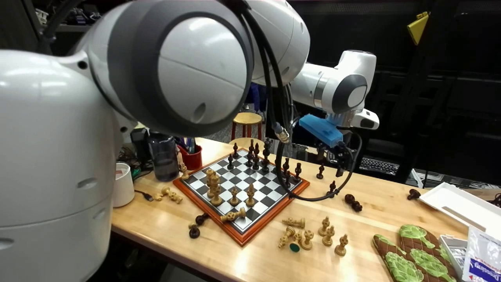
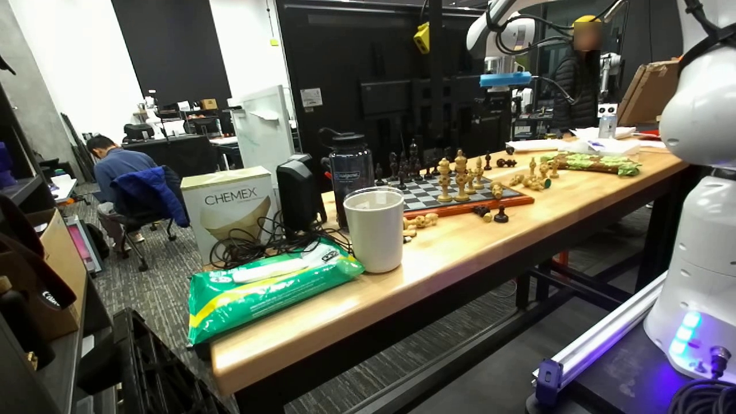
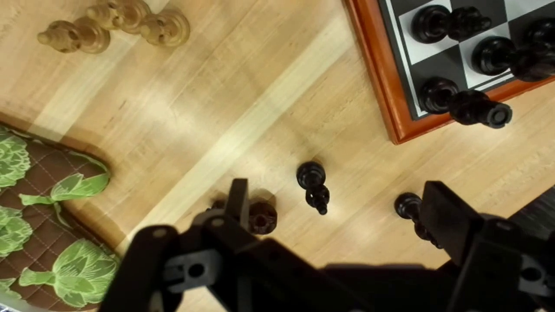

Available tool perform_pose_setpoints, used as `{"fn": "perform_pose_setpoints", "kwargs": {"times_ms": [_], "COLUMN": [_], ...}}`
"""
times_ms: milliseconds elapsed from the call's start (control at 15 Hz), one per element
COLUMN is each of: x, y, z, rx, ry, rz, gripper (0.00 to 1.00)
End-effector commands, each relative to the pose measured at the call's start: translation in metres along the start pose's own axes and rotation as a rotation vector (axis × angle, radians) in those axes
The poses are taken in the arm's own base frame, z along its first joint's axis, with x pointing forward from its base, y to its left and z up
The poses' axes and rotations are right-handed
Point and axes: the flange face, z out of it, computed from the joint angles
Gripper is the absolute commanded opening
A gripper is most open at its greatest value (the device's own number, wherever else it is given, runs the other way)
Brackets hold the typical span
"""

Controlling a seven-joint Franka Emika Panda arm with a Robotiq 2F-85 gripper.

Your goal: Pick up one black chess piece from the counter and place it on the board.

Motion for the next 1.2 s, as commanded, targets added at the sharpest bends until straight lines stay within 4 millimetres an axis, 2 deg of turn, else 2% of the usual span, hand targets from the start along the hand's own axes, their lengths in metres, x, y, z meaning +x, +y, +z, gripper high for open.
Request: {"fn": "perform_pose_setpoints", "kwargs": {"times_ms": [0,600,933,1067,1133], "x": [0.012,0.038,0.05,0.054,0.049], "y": [0.001,0.003,0.008,0.009,0.009], "z": [0.005,0.028,0.047,0.051,0.054], "rx": [0.012,0.008,0.01,0.008,-0.017], "ry": [-0.065,-0.179,-0.201,-0.195,-0.186], "rz": [-0.009,0.006,-0.005,-0.011,0.001], "gripper": [1.0,1.0,1.0,1.0,1.0]}}
